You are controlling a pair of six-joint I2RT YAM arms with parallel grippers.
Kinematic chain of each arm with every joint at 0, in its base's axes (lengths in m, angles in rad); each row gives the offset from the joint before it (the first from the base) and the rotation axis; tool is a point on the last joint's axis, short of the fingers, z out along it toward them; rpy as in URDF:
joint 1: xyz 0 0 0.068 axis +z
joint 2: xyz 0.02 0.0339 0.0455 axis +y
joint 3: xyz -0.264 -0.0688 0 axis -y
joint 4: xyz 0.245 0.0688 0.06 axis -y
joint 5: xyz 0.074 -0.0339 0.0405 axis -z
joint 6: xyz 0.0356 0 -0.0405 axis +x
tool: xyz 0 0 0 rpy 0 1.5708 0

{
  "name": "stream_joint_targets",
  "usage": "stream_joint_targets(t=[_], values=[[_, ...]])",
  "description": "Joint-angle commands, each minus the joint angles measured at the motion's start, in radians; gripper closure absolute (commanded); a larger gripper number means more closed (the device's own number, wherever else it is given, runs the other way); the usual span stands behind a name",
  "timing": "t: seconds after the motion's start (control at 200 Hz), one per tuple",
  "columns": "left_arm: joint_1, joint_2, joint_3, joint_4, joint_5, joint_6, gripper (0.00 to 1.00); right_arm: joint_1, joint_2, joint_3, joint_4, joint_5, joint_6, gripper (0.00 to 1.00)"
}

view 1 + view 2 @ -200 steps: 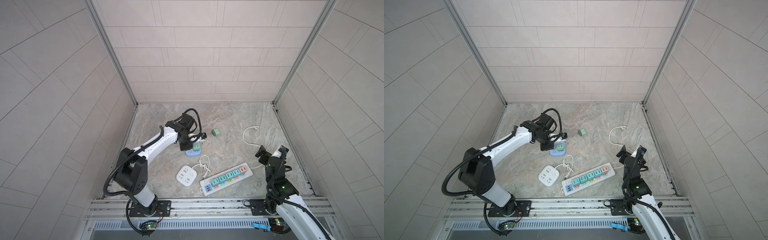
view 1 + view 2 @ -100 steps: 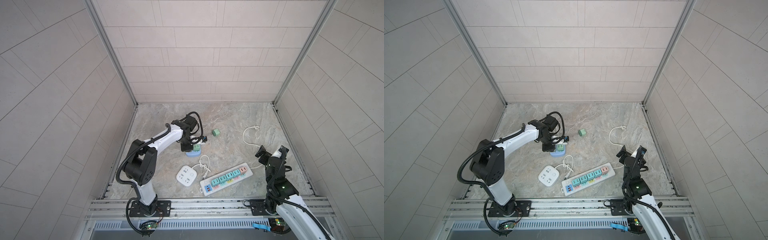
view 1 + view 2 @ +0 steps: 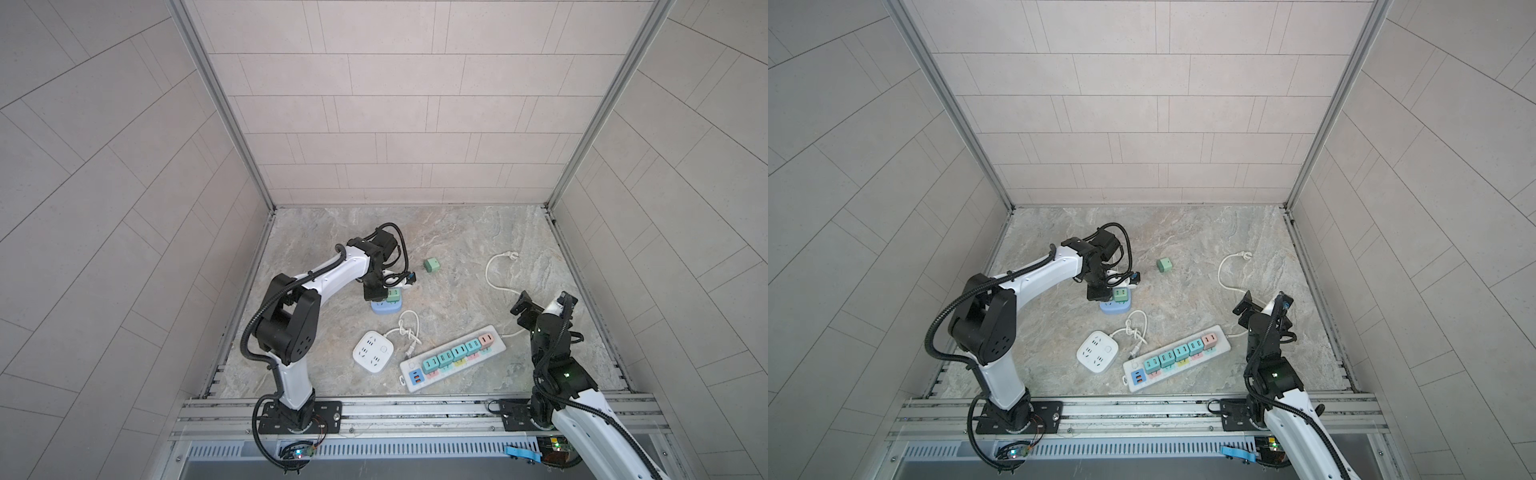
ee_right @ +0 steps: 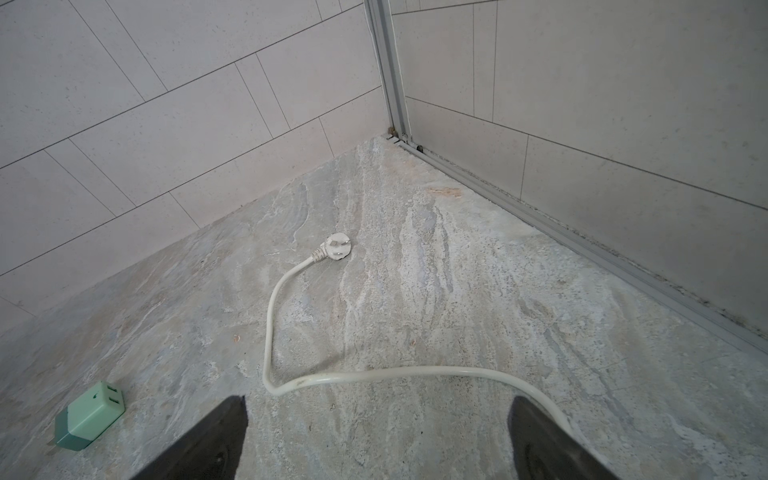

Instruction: Insert the plug

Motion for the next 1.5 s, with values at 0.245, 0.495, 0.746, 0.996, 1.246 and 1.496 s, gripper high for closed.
stream_joint_targets(t=[0.245,0.495,0.746,0.996,1.246,1.496], values=[[0.000,0.036,0.042,-0.049,0.014,0.030,1.00,-0.002,-0.009,0.022,-0.014,0.007,0.012,0.00],[-0.007,0.036,0.036,-0.055,0.037,0.044,1.00,-0.001,-0.011,0.022,-0.016,0.008,0.012,0.00],[-0.008,0.062,0.032,-0.057,-0.024,0.050,1.00,-0.002,-0.010,0.022,-0.016,0.007,0.012,0.00],[-0.011,0.073,0.019,-0.060,-0.007,0.075,1.00,-0.003,-0.011,0.022,-0.015,0.010,0.013,0.00],[-0.013,0.081,-0.028,-0.047,-0.001,0.111,1.00,-0.002,-0.005,0.023,-0.013,0.009,0.014,0.00],[-0.052,0.151,-0.003,-0.092,-0.076,0.114,1.00,-0.002,-0.002,0.024,-0.011,0.009,0.014,0.00]])
